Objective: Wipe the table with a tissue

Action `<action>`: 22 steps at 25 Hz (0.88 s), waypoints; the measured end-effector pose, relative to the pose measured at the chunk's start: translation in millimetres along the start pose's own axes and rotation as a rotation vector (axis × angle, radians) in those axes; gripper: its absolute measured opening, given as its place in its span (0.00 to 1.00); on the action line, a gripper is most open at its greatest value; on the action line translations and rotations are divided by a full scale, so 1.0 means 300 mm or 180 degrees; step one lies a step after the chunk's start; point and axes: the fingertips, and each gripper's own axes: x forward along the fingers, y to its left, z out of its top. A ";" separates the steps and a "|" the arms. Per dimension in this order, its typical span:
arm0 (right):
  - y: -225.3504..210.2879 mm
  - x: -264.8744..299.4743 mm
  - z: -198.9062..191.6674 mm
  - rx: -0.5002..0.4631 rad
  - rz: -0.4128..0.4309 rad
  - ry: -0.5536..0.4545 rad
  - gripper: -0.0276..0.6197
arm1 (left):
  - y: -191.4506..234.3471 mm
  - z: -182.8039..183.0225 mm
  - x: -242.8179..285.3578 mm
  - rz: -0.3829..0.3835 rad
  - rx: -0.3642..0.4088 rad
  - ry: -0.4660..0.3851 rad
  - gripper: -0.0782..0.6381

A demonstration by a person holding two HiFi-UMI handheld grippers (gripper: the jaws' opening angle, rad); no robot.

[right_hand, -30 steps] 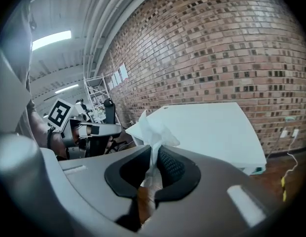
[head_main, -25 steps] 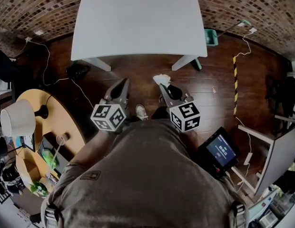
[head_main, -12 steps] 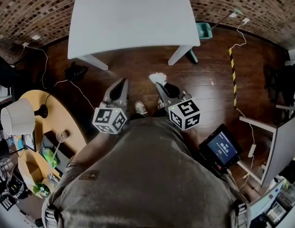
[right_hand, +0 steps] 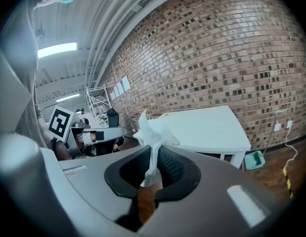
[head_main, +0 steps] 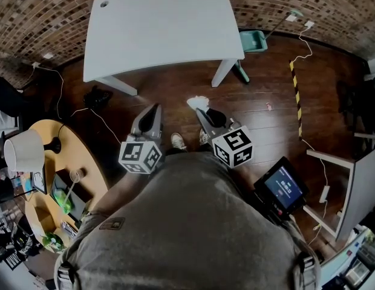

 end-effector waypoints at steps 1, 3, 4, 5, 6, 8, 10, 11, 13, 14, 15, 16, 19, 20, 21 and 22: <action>-0.003 -0.005 -0.003 -0.0003 0.0006 0.0007 0.12 | -0.005 -0.003 0.000 0.0007 0.0001 0.0003 0.11; -0.006 -0.012 -0.006 -0.0014 0.0009 0.0016 0.12 | -0.012 -0.010 -0.004 0.0019 -0.0002 0.0012 0.11; -0.008 -0.014 -0.006 -0.0023 0.0006 0.0019 0.12 | -0.014 -0.014 -0.004 0.0023 -0.0004 0.0016 0.11; -0.010 -0.013 -0.005 -0.0032 0.0002 0.0020 0.12 | -0.015 -0.017 -0.003 0.0023 -0.0005 0.0019 0.11; -0.013 -0.011 -0.005 -0.0038 -0.0003 0.0020 0.12 | -0.014 -0.019 0.000 0.0019 -0.0006 0.0018 0.11; -0.016 -0.004 -0.005 -0.0049 -0.0011 0.0019 0.12 | -0.009 -0.022 0.005 0.0011 -0.0013 0.0012 0.11; -0.015 -0.001 -0.005 -0.0060 -0.0015 0.0022 0.12 | -0.008 -0.023 0.006 0.0012 -0.0019 0.0008 0.11; -0.014 -0.001 -0.004 -0.0069 -0.0016 0.0025 0.12 | -0.009 -0.022 0.005 0.0014 -0.0022 0.0007 0.11; -0.014 0.000 -0.001 -0.0088 -0.0018 0.0037 0.12 | -0.010 -0.020 0.006 0.0012 -0.0024 0.0005 0.11; -0.015 0.002 0.000 -0.0094 -0.0020 0.0043 0.12 | -0.008 -0.019 0.008 0.0010 -0.0025 0.0006 0.11; -0.015 0.005 0.001 -0.0098 -0.0022 0.0046 0.12 | -0.005 -0.019 0.010 0.0009 -0.0023 0.0010 0.11; -0.015 0.010 0.003 -0.0100 -0.0023 0.0045 0.12 | 0.001 -0.019 0.011 0.0011 -0.0020 0.0014 0.11; -0.013 0.023 0.009 -0.0103 -0.0017 0.0035 0.12 | 0.014 -0.016 0.012 0.0021 -0.0014 0.0015 0.11; -0.014 0.024 0.012 -0.0107 -0.0018 0.0033 0.12 | 0.015 -0.015 0.014 0.0017 -0.0013 0.0014 0.11; -0.014 0.025 0.015 -0.0111 -0.0021 0.0032 0.12 | 0.015 -0.014 0.016 0.0012 -0.0013 0.0016 0.11; -0.015 0.025 0.018 -0.0112 -0.0025 0.0030 0.12 | 0.015 -0.013 0.019 0.0007 -0.0014 0.0020 0.11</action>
